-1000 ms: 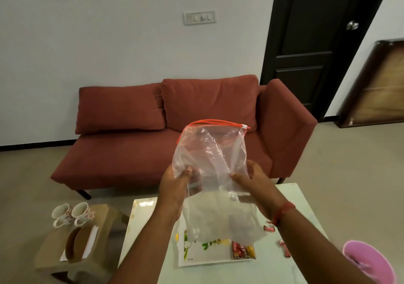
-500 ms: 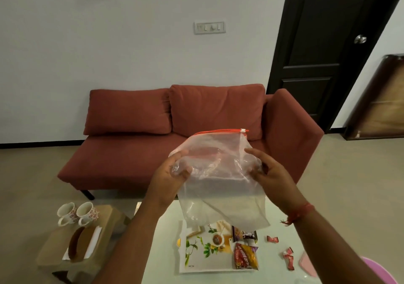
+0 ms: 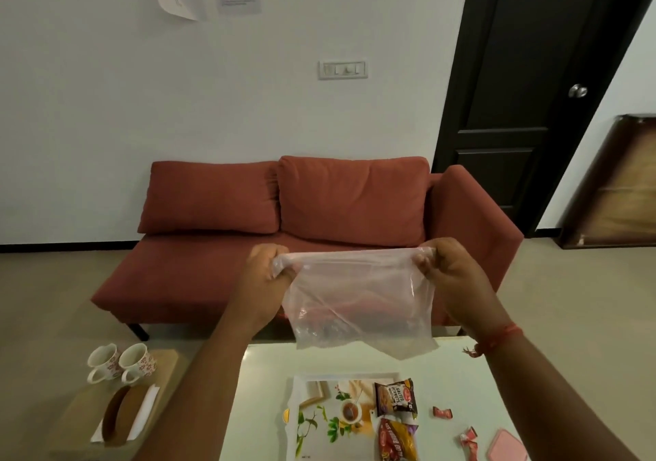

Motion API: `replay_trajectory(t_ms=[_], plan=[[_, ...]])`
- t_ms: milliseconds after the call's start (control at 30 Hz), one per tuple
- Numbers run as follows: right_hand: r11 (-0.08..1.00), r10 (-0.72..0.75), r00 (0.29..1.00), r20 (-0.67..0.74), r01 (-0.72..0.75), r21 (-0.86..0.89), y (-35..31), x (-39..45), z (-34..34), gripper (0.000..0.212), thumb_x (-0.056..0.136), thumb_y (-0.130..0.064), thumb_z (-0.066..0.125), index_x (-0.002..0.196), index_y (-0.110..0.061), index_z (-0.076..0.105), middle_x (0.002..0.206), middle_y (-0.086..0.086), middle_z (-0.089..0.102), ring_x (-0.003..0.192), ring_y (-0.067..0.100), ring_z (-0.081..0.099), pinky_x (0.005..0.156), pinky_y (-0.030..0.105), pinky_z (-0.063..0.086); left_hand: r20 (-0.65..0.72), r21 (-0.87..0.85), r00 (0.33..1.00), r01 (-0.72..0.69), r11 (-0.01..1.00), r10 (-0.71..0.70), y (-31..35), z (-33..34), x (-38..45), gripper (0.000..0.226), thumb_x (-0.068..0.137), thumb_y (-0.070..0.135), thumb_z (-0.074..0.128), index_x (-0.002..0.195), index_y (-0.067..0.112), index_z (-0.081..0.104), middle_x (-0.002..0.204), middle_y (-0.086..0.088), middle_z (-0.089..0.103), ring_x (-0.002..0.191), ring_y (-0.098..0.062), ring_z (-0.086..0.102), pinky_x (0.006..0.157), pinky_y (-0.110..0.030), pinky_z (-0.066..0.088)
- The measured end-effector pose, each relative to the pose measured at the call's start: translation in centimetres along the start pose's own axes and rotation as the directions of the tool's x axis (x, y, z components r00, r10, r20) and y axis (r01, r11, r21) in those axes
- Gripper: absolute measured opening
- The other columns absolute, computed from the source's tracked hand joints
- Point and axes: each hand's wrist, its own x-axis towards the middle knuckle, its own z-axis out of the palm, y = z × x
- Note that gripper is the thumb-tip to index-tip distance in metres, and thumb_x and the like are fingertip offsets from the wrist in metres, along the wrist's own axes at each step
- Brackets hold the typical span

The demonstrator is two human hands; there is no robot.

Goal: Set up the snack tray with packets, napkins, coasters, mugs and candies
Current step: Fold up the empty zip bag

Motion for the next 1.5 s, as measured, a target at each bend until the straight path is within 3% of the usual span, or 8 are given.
replay_trajectory(t_ms=[133,400,500,633,833,967,1133,1500], plan=[[0.987,0.054,0.998,-0.041,-0.047,0.153,0.0,0.1,0.3,0.018,0.098,-0.023,0.056,0.087,-0.009,0.059,0.083,0.017,0.063,0.073,0.029,0.058,0.069,0.051,0.056,0.009,-0.299,0.99,0.138,0.944,-0.141,1.5,0.0,0.0,0.011,0.096,0.03,0.059,0.093,0.02,0.057,0.086,0.002,0.066,0.076,-0.014,0.061,0.065,-0.031,0.052],[0.98,0.109,0.992,-0.064,-0.097,0.173,-0.5,1.8,-0.7,0.012,0.096,-0.038,0.055,0.1,-0.028,0.059,0.098,-0.008,0.064,0.088,0.017,0.063,0.078,0.036,0.059,-0.068,-0.212,0.996,0.044,0.976,-0.059,3.2,0.2,0.5,0.008,0.1,0.026,0.054,0.104,0.02,0.053,0.092,0.007,0.06,0.08,-0.004,0.057,0.061,-0.015,0.042],[0.999,-0.008,0.983,0.181,0.016,-0.041,-2.6,2.9,-2.7,0.047,0.087,-0.053,0.059,0.129,-0.034,0.049,0.124,-0.016,0.051,0.11,0.007,0.054,0.09,0.029,0.049,0.029,-0.108,0.999,-0.031,0.994,0.034,4.1,-0.1,1.2,0.006,0.097,0.023,0.057,0.103,0.021,0.057,0.089,0.006,0.063,0.075,-0.003,0.056,0.055,-0.008,0.043],[0.982,0.007,0.743,0.669,0.12,-0.144,-4.9,3.1,-1.0,0.051,0.084,-0.045,0.071,0.13,-0.036,0.052,0.116,-0.021,0.06,0.1,0.004,0.063,0.083,0.018,0.053,0.234,-0.11,0.966,-0.084,0.99,0.108,6.3,1.0,2.0,0.013,0.093,0.027,0.065,0.105,0.028,0.061,0.09,0.012,0.07,0.073,0.001,0.064,0.057,-0.01,0.048],[0.985,0.07,0.965,0.253,-0.107,0.133,-1.0,2.8,2.5,0.013,0.087,-0.019,0.068,0.1,-0.023,0.073,0.083,0.0,0.076,0.072,0.017,0.073,0.071,0.043,0.062,-0.088,-0.313,0.99,0.082,0.946,-0.114,5.4,1.2,2.3,0.059,0.088,0.059,0.056,0.136,0.026,0.046,0.127,0.014,0.058,0.106,0.002,0.058,0.078,-0.016,0.044],[0.884,0.155,0.975,0.159,-0.208,0.417,-0.6,2.3,3.9,0.015,0.088,-0.011,0.07,0.101,-0.018,0.073,0.088,0.005,0.077,0.08,0.025,0.074,0.071,0.044,0.062,0.174,-0.479,0.946,0.325,0.816,-0.274,4.6,4.7,-0.5,0.098,0.068,0.075,0.067,0.145,0.024,0.034,0.137,0.012,0.056,0.118,-0.009,0.058,0.094,-0.031,0.048],[0.692,0.238,0.941,0.241,-0.339,0.638,-0.6,1.6,5.4,0.015,0.086,-0.008,0.071,0.101,-0.011,0.072,0.097,0.022,0.074,0.093,0.049,0.068,0.079,0.063,0.056,0.441,-0.645,0.814,0.581,0.496,-0.379,3.2,6.8,-0.6,0.037,0.087,0.029,0.072,0.12,0.013,0.065,0.112,-0.013,0.074,0.103,-0.029,0.071,0.094,-0.049,0.055],[0.762,0.069,0.868,0.491,-0.364,0.536,1.7,2.5,2.2,0.028,0.093,0.003,0.057,0.117,-0.008,0.067,0.112,0.025,0.07,0.102,0.051,0.065,0.088,0.067,0.05,0.401,-0.608,0.899,0.406,0.683,-0.178,0.8,5.5,0.7,0.034,0.091,0.008,0.065,0.122,0.023,0.064,0.109,-0.007,0.073,0.098,-0.027,0.071,0.082,-0.047,0.058]])
